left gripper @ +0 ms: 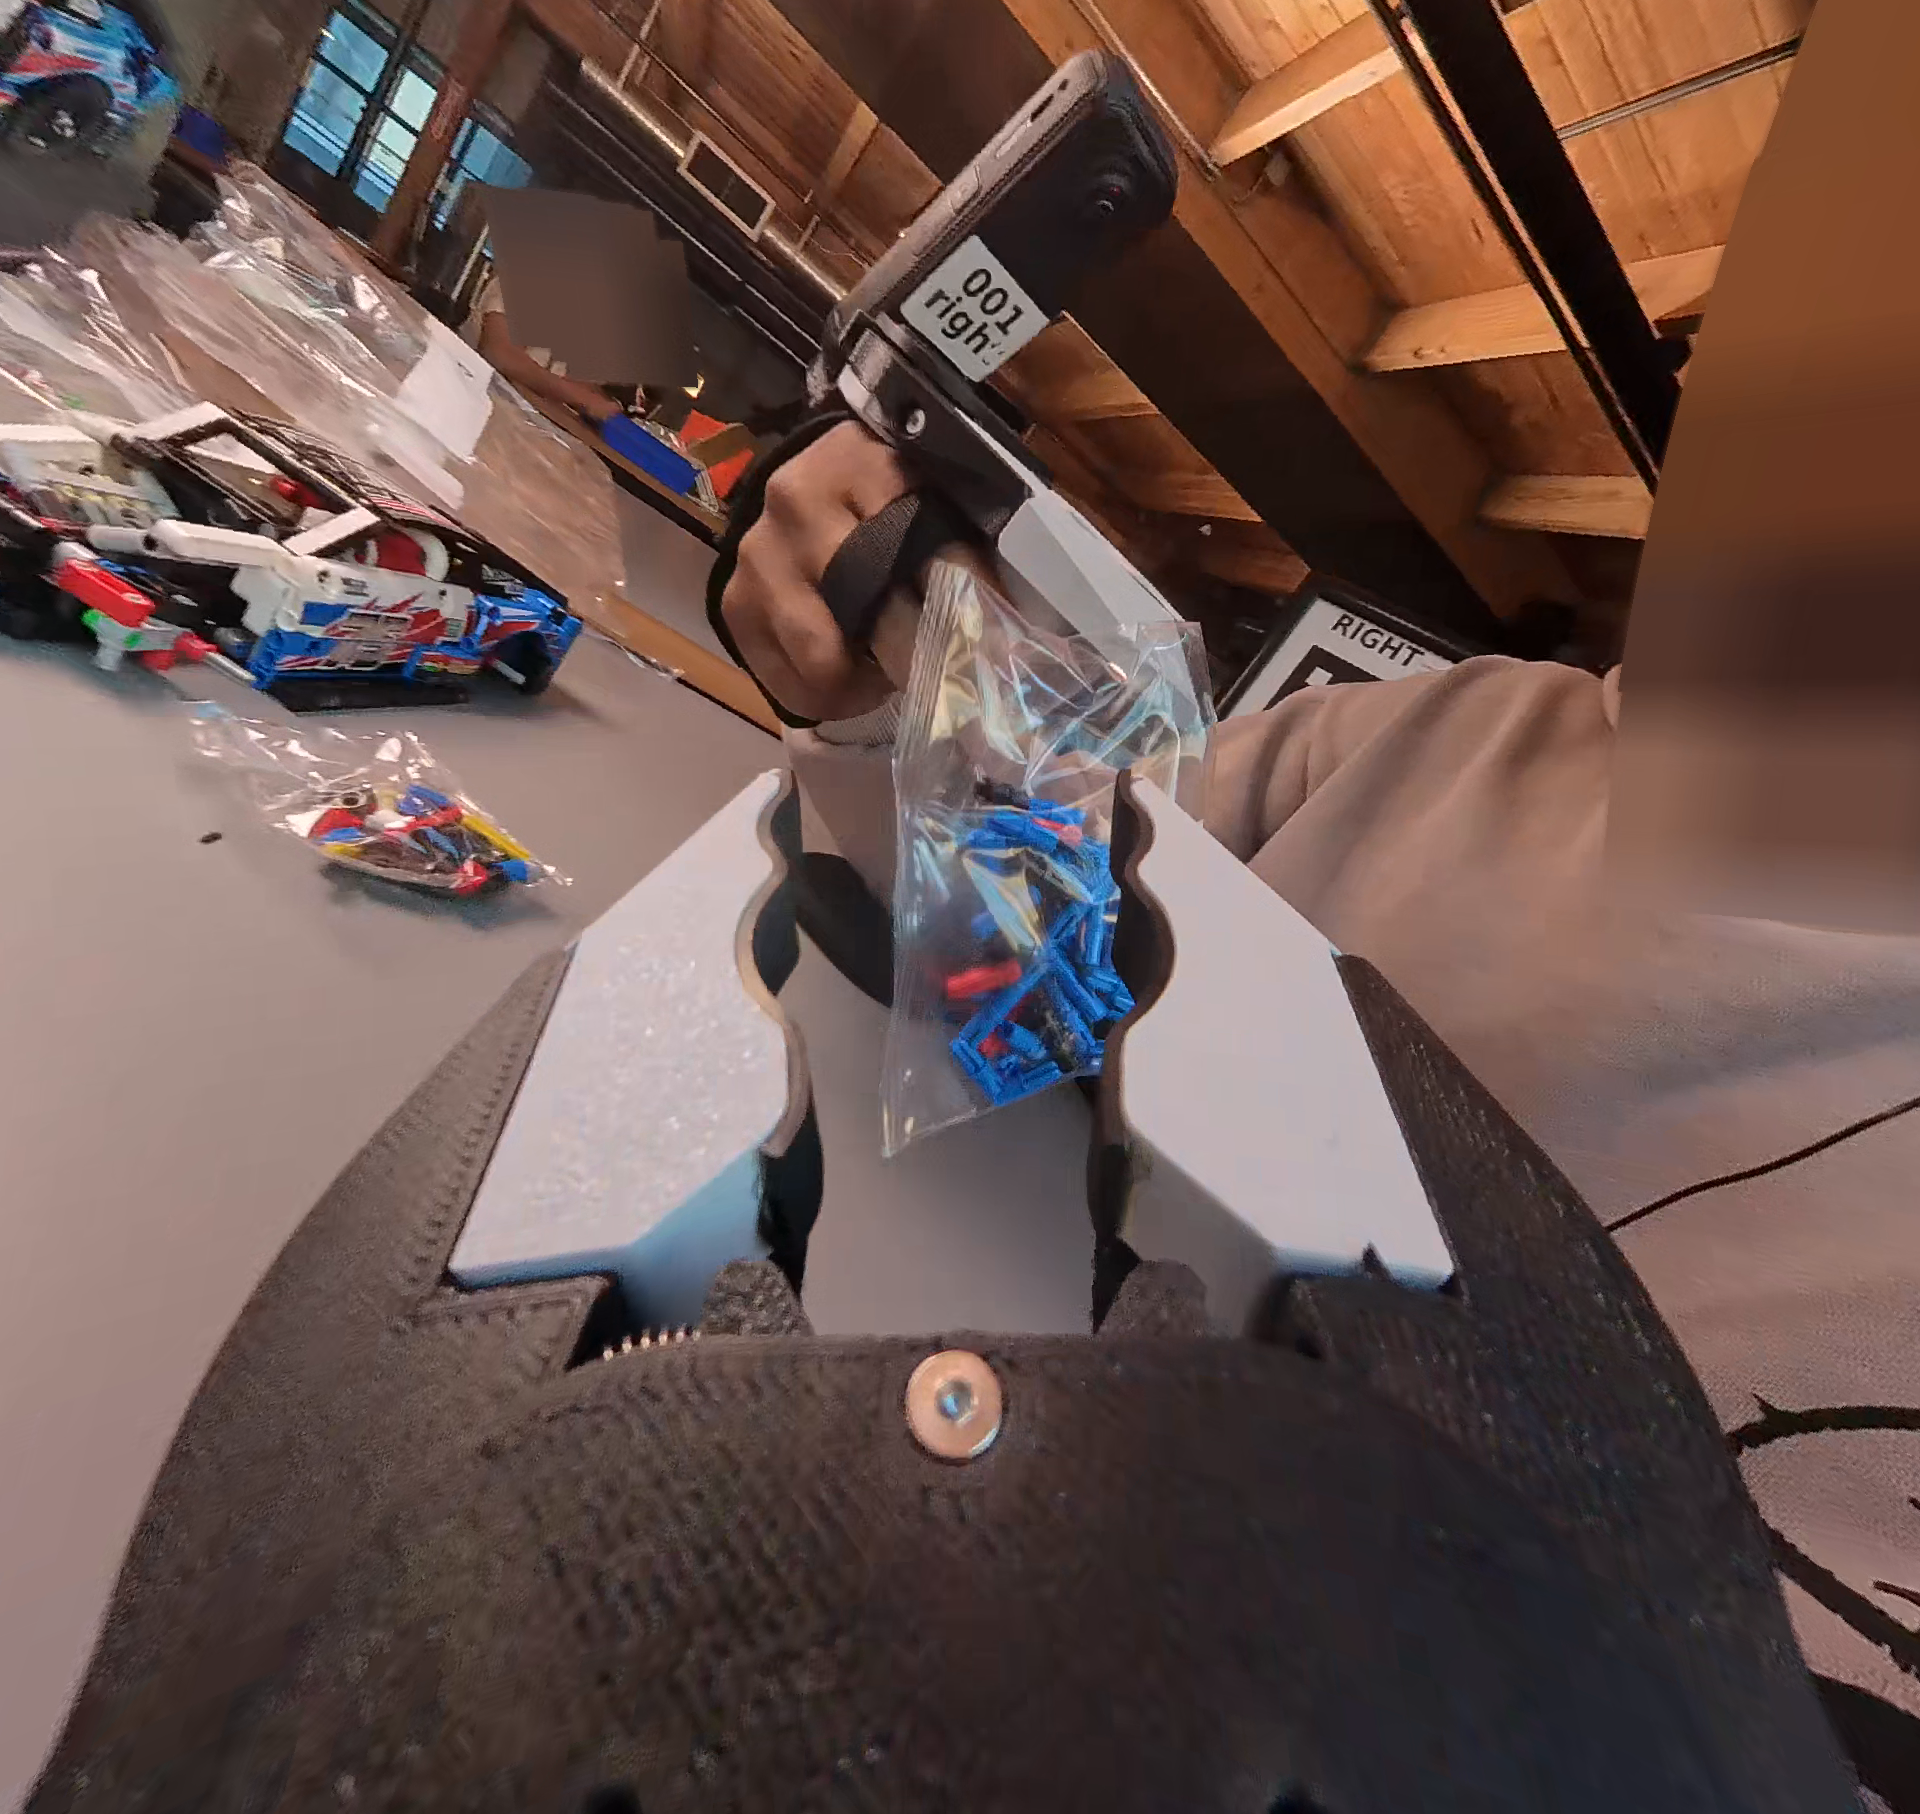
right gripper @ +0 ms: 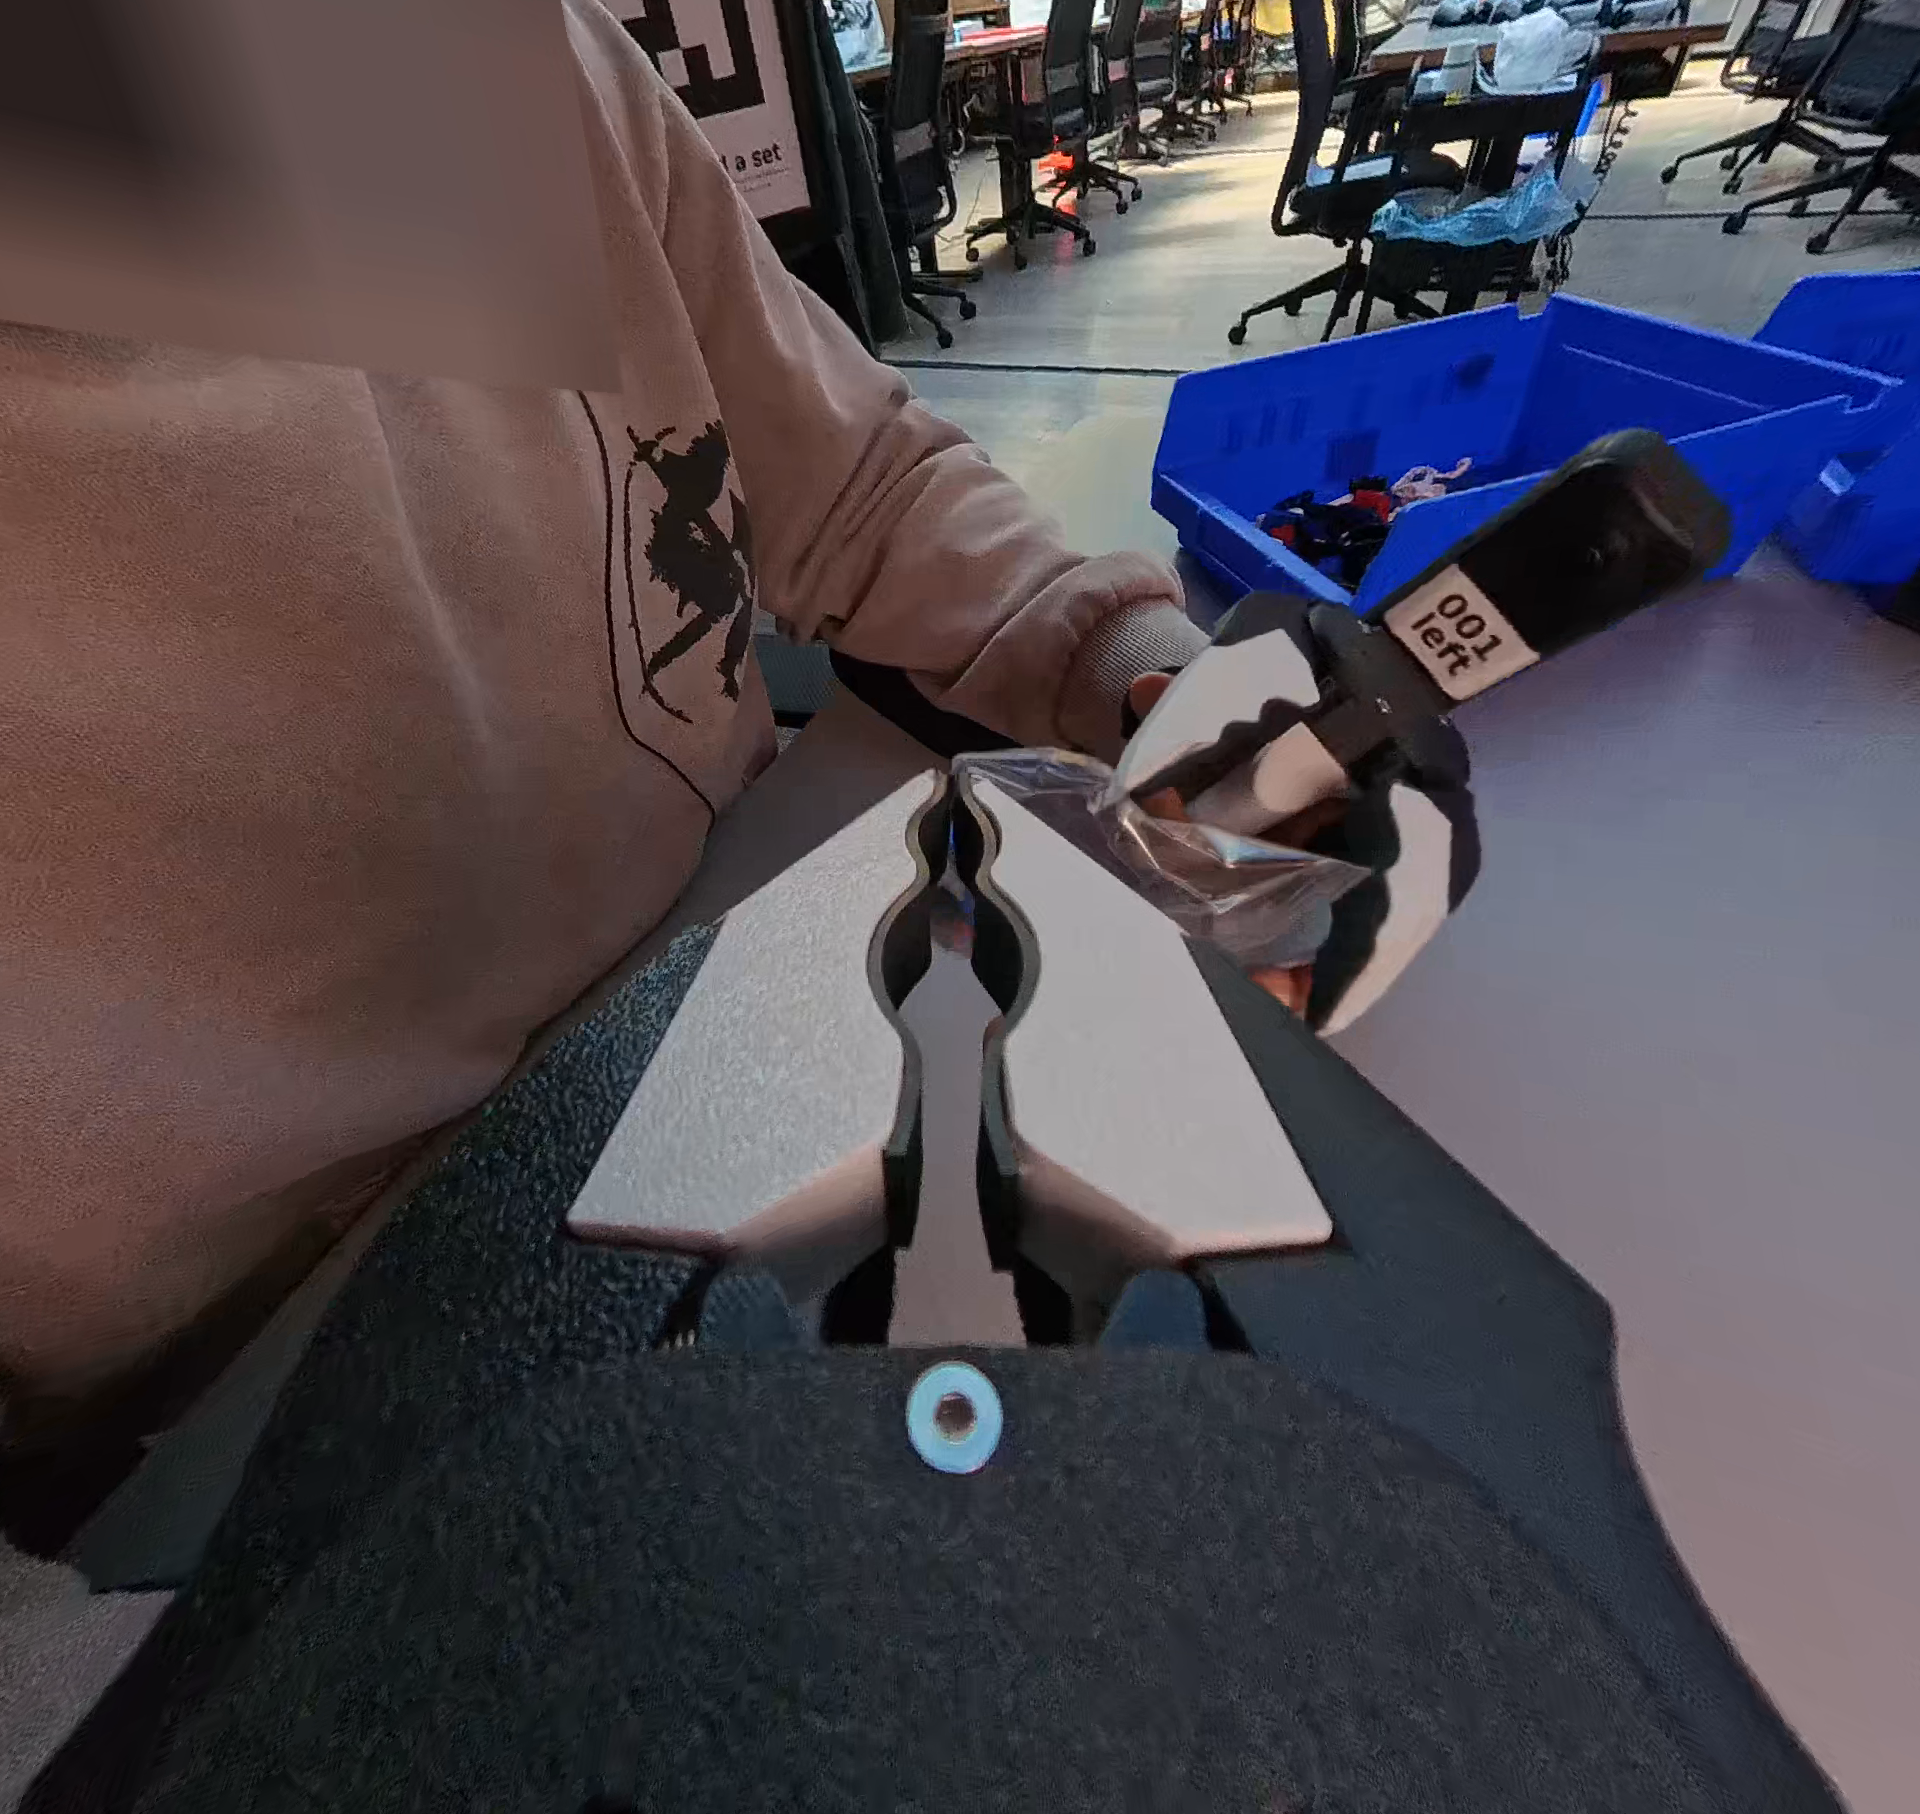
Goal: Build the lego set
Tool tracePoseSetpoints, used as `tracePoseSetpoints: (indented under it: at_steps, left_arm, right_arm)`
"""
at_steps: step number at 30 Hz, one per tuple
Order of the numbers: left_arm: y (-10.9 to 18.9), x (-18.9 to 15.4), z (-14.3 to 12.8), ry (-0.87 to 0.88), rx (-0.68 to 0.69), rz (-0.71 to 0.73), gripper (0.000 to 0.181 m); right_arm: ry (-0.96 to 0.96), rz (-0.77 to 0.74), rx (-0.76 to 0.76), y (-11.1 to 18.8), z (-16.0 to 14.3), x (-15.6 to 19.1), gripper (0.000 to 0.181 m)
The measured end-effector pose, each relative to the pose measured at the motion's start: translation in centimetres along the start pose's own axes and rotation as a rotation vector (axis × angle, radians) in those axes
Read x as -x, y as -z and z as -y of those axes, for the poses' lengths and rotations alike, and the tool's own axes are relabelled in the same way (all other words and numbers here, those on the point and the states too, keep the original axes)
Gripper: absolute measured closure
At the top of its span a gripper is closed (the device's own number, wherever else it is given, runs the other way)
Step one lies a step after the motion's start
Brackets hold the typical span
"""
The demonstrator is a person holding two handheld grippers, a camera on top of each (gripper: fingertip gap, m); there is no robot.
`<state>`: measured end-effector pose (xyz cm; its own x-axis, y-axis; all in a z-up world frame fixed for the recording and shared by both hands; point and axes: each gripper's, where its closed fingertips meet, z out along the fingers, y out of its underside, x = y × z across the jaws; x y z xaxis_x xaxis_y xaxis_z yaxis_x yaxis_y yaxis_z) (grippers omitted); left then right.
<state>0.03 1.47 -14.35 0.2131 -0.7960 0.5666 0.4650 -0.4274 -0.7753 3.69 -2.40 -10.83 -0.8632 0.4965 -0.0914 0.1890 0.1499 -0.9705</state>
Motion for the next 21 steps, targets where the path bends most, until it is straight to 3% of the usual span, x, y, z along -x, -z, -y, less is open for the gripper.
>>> tracePoseSetpoints:
  at_steps: [2, 4, 6, 9, 12, 14, 17, 20, 21]
  left_arm:
    - [-0.7, -0.8, -0.4, 0.037, 0.004, -0.058, 0.137]
    - [-0.9, -1.5, -0.4, 0.061, 0.008, -0.104, 0.162]
    - [-0.4, -1.4, 0.6, 0.003, -0.036, -0.064, 0.179]
    - [1.3, -0.4, 2.4, -0.078, -0.082, 0.047, 0.181]
    - [2.3, 1.4, 2.4, -0.141, -0.02, 0.184, 0.181]
    - [2.7, 2.2, 1.9, -0.159, 0.045, 0.248, 0.181]
    - [2.3, 2.7, 0.6, -0.168, 0.127, 0.283, 0.181]
    - [1.5, 2.9, -0.5, -0.163, 0.169, 0.289, 0.181]
    - [1.5, 3.0, -0.6, -0.167, 0.174, 0.295, 0.181]
  right_arm:
    - [0.01, 0.013, 0.0, 0.0, 0.0, 0.3, 0.181]
    - [0.014, 0.014, 0.015, 0.0, -0.3, 0.3, 0.181]
    - [0.004, -0.011, 0.033, 0.5, -0.7, 0.0, 0.181]
    - [-0.063, -0.177, 0.138, 2.3, -2.9, -3.0, 0.181]
    - [-0.155, -0.271, 0.278, 4.3, -6.2, -4.7, 0.181]
    - [-0.145, -0.348, 0.257, 5.0, -6.0, -5.9, 0.162]
    - [-0.139, -0.387, 0.171, 4.1, -4.2, -6.8, 0.135]
    - [-0.164, -0.408, 0.184, 2.0, -5.0, -8.0, 0.135]
    - [-0.181, -0.404, 0.216, 1.3, -5.8, -8.2, 0.149]
